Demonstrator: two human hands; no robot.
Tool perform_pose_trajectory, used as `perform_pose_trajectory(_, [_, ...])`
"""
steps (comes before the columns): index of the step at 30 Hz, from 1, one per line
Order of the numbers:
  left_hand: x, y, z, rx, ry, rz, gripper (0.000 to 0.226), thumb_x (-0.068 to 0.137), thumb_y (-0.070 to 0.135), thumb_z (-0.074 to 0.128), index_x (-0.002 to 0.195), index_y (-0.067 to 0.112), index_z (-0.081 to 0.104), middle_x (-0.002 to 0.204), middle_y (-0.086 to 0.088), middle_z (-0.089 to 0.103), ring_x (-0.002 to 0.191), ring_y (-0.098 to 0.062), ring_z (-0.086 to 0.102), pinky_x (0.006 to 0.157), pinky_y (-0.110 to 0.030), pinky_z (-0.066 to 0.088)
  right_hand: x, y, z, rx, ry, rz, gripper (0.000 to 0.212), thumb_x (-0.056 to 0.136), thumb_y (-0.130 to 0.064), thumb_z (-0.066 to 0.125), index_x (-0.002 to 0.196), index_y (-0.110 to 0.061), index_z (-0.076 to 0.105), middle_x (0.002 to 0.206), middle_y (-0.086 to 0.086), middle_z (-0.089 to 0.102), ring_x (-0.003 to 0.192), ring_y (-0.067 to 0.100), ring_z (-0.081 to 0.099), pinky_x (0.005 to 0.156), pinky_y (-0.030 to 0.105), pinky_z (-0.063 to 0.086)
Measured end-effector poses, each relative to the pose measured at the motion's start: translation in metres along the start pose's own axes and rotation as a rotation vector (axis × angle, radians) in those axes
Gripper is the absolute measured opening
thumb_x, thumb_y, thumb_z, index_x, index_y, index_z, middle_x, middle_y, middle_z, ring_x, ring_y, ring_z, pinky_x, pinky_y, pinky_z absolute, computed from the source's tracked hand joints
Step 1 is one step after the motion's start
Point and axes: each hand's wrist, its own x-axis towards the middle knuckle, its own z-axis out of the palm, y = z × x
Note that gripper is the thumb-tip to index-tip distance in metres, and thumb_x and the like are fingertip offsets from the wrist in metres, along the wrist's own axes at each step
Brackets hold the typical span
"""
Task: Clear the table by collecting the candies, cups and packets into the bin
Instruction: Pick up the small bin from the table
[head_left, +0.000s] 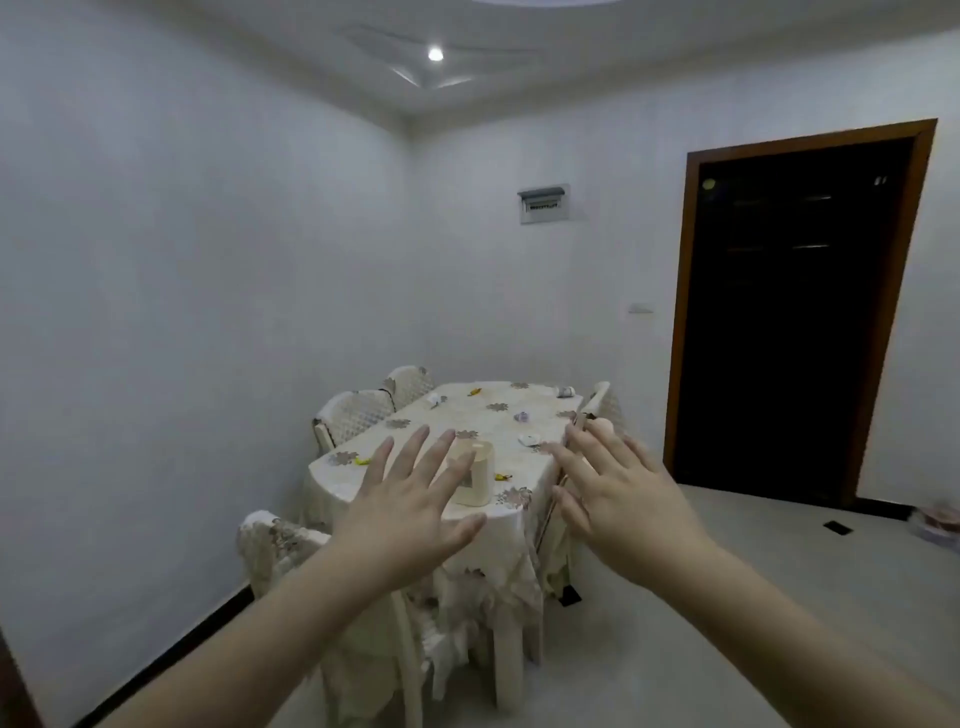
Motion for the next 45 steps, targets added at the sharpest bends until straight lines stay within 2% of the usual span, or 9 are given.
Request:
perform_pose_trajectory(5, [0.056,0.018,0.017,0.020,0.011,-0.035,0.075,0.094,0.071,0.011,0.158,0.038,-0.008,0.167,0.008,-0.021,0.151,-0.016,-0.026,0.121,-0.047,-0.016,0.027,0.062,0.026,0.045,-0.005,0.051,0.059,0.096,-0.052,0.012,0.151,-0.030,0.009,0.161,-0.005,0.004,0.147,0.013,-0.005,0.119,0.038,-0.001])
perform_pose_trajectory(10, [0.088,0.029,0.036,0.088,0.037,-0.059,0.077,0.090,0.073,0.004,0.159,0.038,-0.005,0.168,0.006,-0.016,0.153,-0.020,-0.022,0.122,-0.047,-0.014,0.055,0.087,0.059,0.085,-0.023,0.033,0.059,0.096,-0.053,0.012,0.151,-0.031,0.010,0.161,-0.004,0.009,0.147,0.013,0.000,0.119,0.038,0.002])
perform_pose_trajectory(13, [0.099,0.029,0.047,0.059,0.090,-0.085,0.084,0.082,0.076,-0.005,0.158,0.041,-0.001,0.169,0.009,-0.010,0.154,-0.019,-0.017,0.119,-0.043,-0.017,0.073,0.089,0.081,0.129,-0.017,0.017,0.059,0.096,-0.054,0.011,0.151,-0.032,0.009,0.161,-0.005,0.009,0.147,0.013,0.000,0.118,0.037,0.001])
perform_pose_trajectory(20, [0.145,-0.011,0.097,0.023,0.010,-0.122,0.074,0.092,0.071,0.007,0.157,0.042,-0.009,0.169,0.007,-0.010,0.154,-0.019,-0.016,0.123,-0.042,-0.009,0.137,0.075,0.138,0.182,-0.034,-0.005,0.060,0.095,-0.057,0.011,0.150,-0.035,0.010,0.160,-0.005,0.010,0.147,0.014,0.002,0.117,0.037,0.001])
perform_pose_trajectory(33, [0.252,-0.134,0.197,-0.065,0.001,-0.097,0.077,0.092,0.071,0.012,0.160,0.037,0.002,0.170,0.006,-0.003,0.155,-0.020,-0.010,0.124,-0.043,-0.004,0.281,0.030,0.232,0.114,-0.104,-0.031,0.059,0.095,-0.055,0.013,0.150,-0.033,0.013,0.160,-0.005,0.013,0.147,0.013,0.007,0.118,0.038,0.008])
perform_pose_trajectory(38, [0.296,-0.145,0.245,-0.138,-0.032,-0.060,0.082,0.084,0.073,0.002,0.159,0.040,0.005,0.170,0.006,0.000,0.155,-0.021,-0.006,0.122,-0.041,-0.006,0.312,0.031,0.269,0.126,-0.139,0.002,0.057,0.097,-0.053,0.018,0.150,-0.033,0.013,0.160,-0.008,0.015,0.146,0.014,0.009,0.118,0.038,0.010])
perform_pose_trajectory(45, [0.365,-0.137,0.326,-0.194,-0.096,-0.063,0.083,0.082,0.073,0.005,0.158,0.039,0.009,0.170,0.006,0.001,0.156,-0.021,-0.005,0.122,-0.041,-0.003,0.355,0.062,0.337,0.074,-0.165,0.039,0.056,0.097,-0.050,0.025,0.148,-0.028,0.026,0.155,-0.004,0.029,0.142,0.018,0.024,0.113,0.040,0.024])
